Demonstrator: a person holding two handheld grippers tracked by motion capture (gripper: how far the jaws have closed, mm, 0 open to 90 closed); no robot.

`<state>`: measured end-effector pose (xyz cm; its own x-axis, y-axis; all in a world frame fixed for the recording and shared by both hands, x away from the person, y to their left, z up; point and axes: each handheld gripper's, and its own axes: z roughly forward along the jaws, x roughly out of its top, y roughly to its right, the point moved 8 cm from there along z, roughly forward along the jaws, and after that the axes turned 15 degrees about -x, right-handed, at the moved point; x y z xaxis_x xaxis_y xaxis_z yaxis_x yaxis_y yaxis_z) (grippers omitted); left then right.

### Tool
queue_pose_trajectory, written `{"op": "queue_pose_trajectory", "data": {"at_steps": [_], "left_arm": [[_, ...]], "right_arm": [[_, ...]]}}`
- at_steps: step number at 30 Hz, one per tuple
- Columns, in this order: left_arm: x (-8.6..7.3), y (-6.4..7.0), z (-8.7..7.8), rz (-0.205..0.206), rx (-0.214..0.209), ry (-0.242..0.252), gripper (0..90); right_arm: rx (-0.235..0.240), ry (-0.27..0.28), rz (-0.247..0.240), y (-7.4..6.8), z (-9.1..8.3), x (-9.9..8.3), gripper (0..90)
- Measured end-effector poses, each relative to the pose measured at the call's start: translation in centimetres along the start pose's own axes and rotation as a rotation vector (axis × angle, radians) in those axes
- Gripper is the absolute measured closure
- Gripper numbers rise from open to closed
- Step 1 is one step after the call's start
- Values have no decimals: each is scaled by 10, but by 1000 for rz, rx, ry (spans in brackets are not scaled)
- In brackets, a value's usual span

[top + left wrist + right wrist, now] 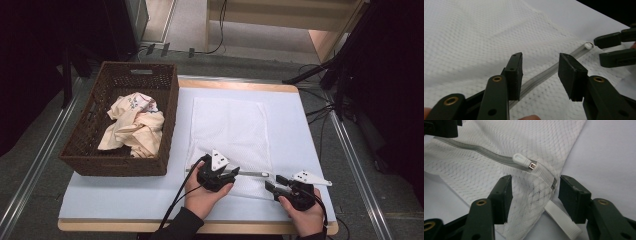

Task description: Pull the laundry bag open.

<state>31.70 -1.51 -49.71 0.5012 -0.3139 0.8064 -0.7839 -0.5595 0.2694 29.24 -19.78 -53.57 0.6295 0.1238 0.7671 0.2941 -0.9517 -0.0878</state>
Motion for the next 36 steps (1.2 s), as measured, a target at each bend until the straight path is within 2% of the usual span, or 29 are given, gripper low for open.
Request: {"op": "queue_pose_trajectory", "data": {"at_steps": [3,5,7,12,15,18,21,23,27,32,36], "left_arm": [[-3,7,6,5,-32,-16,593],[-5,11,10,3,-52,-23,618],[-6,16,15,3,-71,-34,642],[-7,26,29,-4,-116,-52,668],[-8,30,35,2,-129,-58,673],[-8,31,41,-7,-138,-67,673],[-5,33,48,-10,-149,-74,673],[-2,36,51,-27,-171,-72,673],[-2,38,54,-21,-183,-95,674],[-2,37,57,-27,-205,-105,676],[2,39,59,-40,-218,-77,677]], "right_arm": [[39,-5,-14,-3,1,-2,546],[38,-6,-15,-3,1,-2,593],[51,-6,-13,-2,1,-2,594],[23,12,-9,4,0,0,544],[25,-20,-5,6,3,-1,550],[5,-29,-13,5,4,-1,569],[-21,-31,-18,5,4,-1,628],[-16,-40,0,5,4,-1,698],[-30,-39,-13,5,4,-2,838],[-48,-2,-51,3,3,0,876],[-61,69,-95,0,-4,5,878]]}}
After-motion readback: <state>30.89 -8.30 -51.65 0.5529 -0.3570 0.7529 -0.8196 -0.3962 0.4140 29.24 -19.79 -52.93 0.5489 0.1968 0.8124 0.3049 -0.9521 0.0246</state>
